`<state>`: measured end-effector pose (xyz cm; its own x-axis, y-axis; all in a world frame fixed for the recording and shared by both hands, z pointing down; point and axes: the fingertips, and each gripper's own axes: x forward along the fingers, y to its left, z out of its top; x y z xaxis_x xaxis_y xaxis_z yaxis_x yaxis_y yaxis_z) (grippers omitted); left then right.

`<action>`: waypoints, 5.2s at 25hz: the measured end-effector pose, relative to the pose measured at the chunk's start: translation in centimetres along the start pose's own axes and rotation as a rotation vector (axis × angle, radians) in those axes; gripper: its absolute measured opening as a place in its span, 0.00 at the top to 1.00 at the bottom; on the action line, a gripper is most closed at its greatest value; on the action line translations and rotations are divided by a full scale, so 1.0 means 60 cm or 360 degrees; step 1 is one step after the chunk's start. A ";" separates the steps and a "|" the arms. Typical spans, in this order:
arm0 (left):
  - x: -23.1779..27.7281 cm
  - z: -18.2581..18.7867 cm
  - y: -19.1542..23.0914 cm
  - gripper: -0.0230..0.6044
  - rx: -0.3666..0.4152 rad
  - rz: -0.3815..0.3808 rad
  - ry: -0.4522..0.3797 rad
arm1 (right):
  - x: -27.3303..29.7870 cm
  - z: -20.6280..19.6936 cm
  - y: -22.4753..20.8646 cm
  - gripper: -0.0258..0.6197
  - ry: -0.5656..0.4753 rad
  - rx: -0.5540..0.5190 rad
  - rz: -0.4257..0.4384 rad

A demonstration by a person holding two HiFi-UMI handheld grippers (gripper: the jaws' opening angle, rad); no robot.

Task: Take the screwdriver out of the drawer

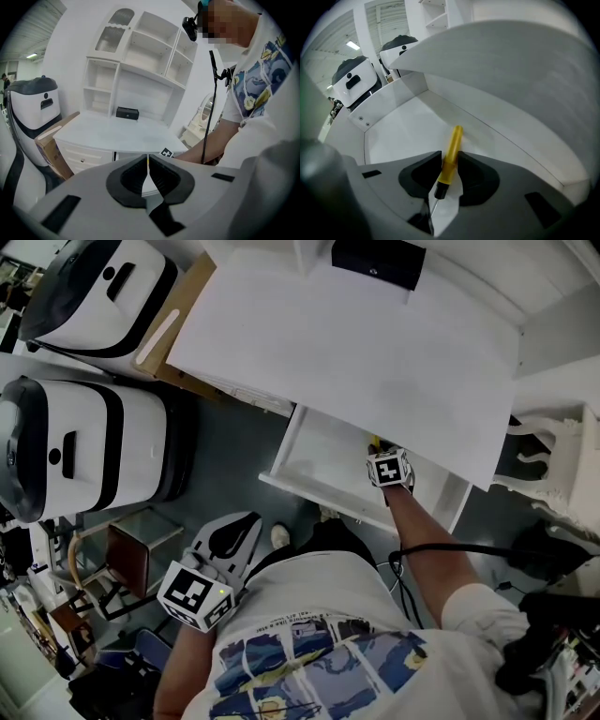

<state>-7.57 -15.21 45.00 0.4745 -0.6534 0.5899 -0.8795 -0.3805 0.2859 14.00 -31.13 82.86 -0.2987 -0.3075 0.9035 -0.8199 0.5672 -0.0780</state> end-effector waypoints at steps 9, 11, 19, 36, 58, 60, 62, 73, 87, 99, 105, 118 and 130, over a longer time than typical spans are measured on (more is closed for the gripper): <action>-0.016 -0.003 0.016 0.94 0.0017 0.0004 -0.0021 | 0.000 -0.004 0.005 0.82 0.0031 0.0017 -0.0007; -0.022 -0.005 0.019 0.94 0.0023 0.0001 -0.0032 | -0.003 -0.003 0.003 0.82 0.0033 0.0012 -0.0013; -0.049 -0.014 0.026 0.94 0.0036 -0.0039 -0.0089 | -0.044 0.009 0.023 0.82 0.0026 -0.0099 0.0000; -0.140 -0.046 0.037 0.94 0.0086 -0.0166 -0.0243 | -0.187 0.047 0.130 0.82 -0.0120 -0.0196 0.0061; -0.271 -0.144 0.034 0.94 0.0145 -0.0309 -0.0325 | -0.437 0.047 0.372 0.82 -0.0473 -0.0226 0.0151; -0.280 -0.154 0.034 0.94 0.0144 -0.0327 -0.0328 | -0.457 0.043 0.397 0.82 -0.0500 -0.0235 0.0160; -0.287 -0.162 0.033 0.94 0.0143 -0.0343 -0.0325 | -0.476 0.039 0.420 0.82 -0.0519 -0.0248 0.0170; -0.311 -0.190 0.022 0.94 0.0152 -0.0398 -0.0318 | -0.548 0.022 0.515 0.82 -0.0589 -0.0348 0.0215; -0.330 -0.215 0.016 0.94 0.0159 -0.0393 -0.0319 | -0.591 0.007 0.580 0.82 -0.0640 -0.0404 0.0279; -0.343 -0.224 0.008 0.94 0.0170 -0.0396 -0.0329 | -0.605 0.006 0.605 0.82 -0.0683 -0.0441 0.0308; -0.345 -0.228 0.006 0.94 0.0166 -0.0396 -0.0327 | -0.608 0.006 0.611 0.82 -0.0692 -0.0447 0.0315; -0.339 -0.235 0.002 0.94 0.0166 -0.0420 -0.0312 | -0.605 0.009 0.615 0.82 -0.0707 -0.0443 0.0325; -0.331 -0.234 -0.007 0.94 0.0175 -0.0440 -0.0285 | -0.603 0.006 0.608 0.82 -0.0704 -0.0434 0.0330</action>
<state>-17.16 7.09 43.76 0.7019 -0.6165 0.3568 -0.7120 -0.6211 0.3276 -5.31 0.40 47.16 -0.6649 -0.4265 0.6133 -0.5837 0.8089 -0.0703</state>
